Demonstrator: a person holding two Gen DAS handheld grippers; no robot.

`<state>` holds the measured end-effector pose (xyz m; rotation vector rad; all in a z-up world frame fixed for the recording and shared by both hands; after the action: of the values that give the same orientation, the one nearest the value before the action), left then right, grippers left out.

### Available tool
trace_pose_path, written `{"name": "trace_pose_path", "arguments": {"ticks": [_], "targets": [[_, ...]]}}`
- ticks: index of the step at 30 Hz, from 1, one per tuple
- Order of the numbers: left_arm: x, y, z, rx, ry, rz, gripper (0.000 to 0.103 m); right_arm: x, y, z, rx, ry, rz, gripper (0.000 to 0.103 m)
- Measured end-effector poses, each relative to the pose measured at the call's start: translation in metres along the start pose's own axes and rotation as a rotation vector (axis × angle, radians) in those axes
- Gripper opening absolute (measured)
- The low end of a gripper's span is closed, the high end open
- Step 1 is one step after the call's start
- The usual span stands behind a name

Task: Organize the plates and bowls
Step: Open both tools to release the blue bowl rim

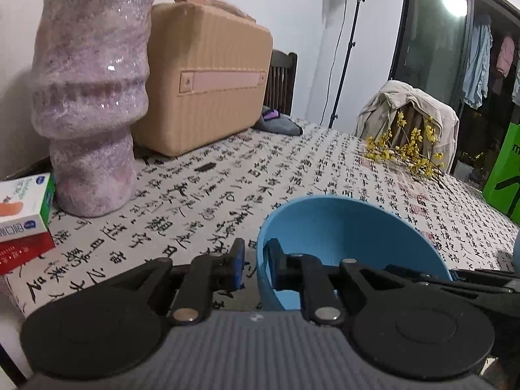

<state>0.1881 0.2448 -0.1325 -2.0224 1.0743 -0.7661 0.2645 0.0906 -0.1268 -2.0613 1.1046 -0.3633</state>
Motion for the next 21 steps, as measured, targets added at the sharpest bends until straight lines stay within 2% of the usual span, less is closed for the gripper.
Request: {"name": "trace_pose_path", "arguments": {"ticks": [1,3,5,7,9,10,12,13,16,18,21], "targets": [[-0.001,0.000,-0.001,0.006,0.001,-0.003,0.027,0.001,0.000,-0.001,0.004,-0.001,0.002,0.028],[-0.001,-0.001,-0.004,0.020,0.002,-0.007,0.040,0.002,0.000,-0.003,0.012,-0.002,0.007,0.038],[-0.001,-0.002,-0.008,0.039,-0.005,-0.001,0.046,0.004,0.000,-0.005,0.021,-0.004,0.016,0.047],[-0.002,-0.003,-0.011,0.051,-0.002,-0.001,0.060,0.006,0.001,-0.009,0.030,-0.012,0.024,0.055],[-0.003,-0.005,-0.015,0.066,0.004,-0.009,0.080,0.008,0.001,-0.014,0.042,-0.024,0.031,0.065],[-0.003,-0.006,-0.019,0.082,0.004,-0.006,0.083,0.009,0.002,-0.016,0.048,-0.032,0.033,0.068],[-0.002,-0.007,-0.026,0.116,0.004,0.003,0.097,0.011,0.002,-0.022,0.068,-0.042,0.035,0.083],[-0.002,-0.007,-0.031,0.137,0.004,0.005,0.102,0.011,0.003,-0.025,0.079,-0.043,0.033,0.085],[-0.001,-0.008,-0.043,0.198,0.009,0.011,0.103,0.012,0.004,-0.034,0.105,-0.030,0.023,0.090],[0.002,-0.007,-0.048,0.223,-0.007,0.030,0.103,0.012,0.005,-0.037,0.111,-0.031,0.021,0.099],[0.006,-0.006,-0.054,0.248,-0.021,0.056,0.103,0.013,0.008,-0.042,0.112,-0.031,0.017,0.099]]}}
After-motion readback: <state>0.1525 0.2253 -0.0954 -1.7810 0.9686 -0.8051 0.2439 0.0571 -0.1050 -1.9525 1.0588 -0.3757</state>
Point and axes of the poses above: each gripper's, at about its wrist camera, not at the fingertips, and z roughly the way its jaws point, x to its right, y to its underside, the point moved 3 cm from there along z, roughly the way its jaws point, and after that the axes turned 4 degrees about -x, right-handed, at the moved point
